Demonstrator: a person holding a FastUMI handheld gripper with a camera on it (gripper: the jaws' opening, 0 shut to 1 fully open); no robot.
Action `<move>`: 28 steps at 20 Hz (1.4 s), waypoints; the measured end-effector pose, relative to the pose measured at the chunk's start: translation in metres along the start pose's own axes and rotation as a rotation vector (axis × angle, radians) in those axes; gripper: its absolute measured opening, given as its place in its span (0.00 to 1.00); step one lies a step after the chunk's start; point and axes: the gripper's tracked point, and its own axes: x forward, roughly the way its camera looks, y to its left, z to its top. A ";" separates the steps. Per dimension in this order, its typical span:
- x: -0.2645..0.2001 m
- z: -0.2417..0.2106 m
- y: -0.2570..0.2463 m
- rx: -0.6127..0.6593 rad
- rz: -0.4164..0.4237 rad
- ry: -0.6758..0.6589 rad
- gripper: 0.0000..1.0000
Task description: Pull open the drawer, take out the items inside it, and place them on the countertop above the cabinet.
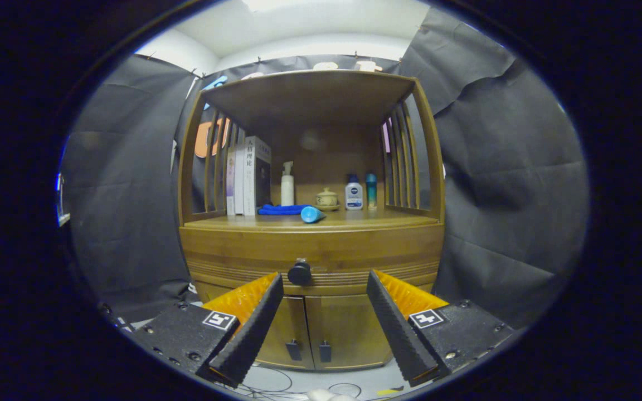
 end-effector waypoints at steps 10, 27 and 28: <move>-0.010 0.026 -0.003 0.021 -0.004 -0.059 0.99; -0.015 0.043 -0.005 0.003 0.002 -0.053 0.98; -0.014 0.044 -0.004 0.002 0.005 -0.052 0.99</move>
